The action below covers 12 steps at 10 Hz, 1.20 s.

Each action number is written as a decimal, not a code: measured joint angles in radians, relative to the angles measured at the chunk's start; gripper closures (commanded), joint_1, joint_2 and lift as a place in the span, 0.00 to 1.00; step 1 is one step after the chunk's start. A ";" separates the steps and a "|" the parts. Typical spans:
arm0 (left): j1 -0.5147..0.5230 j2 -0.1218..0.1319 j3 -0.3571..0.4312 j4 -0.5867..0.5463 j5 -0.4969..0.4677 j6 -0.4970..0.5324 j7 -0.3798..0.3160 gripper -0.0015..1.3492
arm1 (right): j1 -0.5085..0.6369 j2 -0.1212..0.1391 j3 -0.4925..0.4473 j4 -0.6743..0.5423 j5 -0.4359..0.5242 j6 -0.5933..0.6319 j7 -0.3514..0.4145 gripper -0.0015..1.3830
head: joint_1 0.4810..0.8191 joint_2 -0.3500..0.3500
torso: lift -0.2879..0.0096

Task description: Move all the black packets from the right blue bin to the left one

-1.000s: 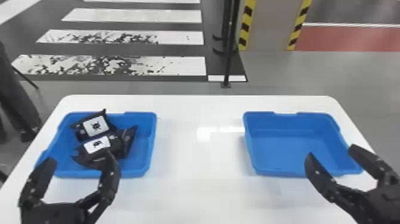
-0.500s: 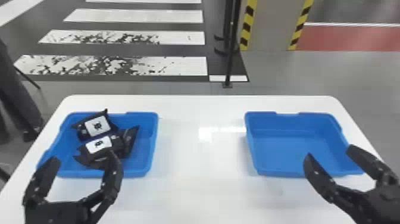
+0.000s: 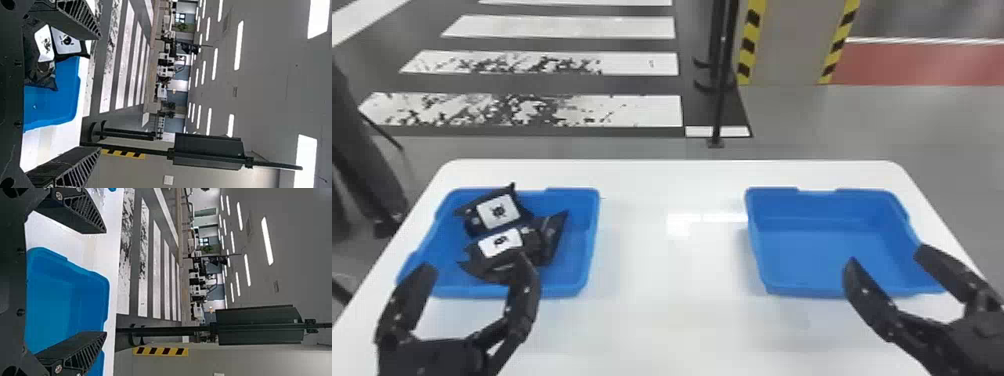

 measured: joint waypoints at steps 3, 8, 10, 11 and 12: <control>-0.002 0.000 -0.002 0.000 0.003 0.000 -0.003 0.04 | 0.001 0.000 0.000 0.000 -0.002 0.000 0.000 0.08 | 0.63 0.49 | 0.50; 0.002 0.000 0.001 0.000 0.005 -0.006 -0.008 0.04 | 0.003 -0.001 0.000 0.000 -0.004 0.000 0.000 0.08 | 0.63 0.49 | 0.50; 0.004 0.000 0.004 0.000 0.007 -0.014 -0.009 0.04 | 0.003 -0.002 0.000 0.000 -0.006 0.000 0.002 0.08 | 0.63 0.49 | 0.50; 0.004 0.000 0.004 0.000 0.007 -0.017 -0.010 0.04 | 0.003 -0.002 0.000 0.002 -0.008 0.000 0.004 0.08 | 0.63 0.49 | 0.50; 0.003 0.000 0.002 0.000 0.008 -0.019 -0.011 0.05 | 0.003 -0.002 0.000 0.002 -0.009 0.000 0.005 0.08 | 0.63 0.49 | 0.50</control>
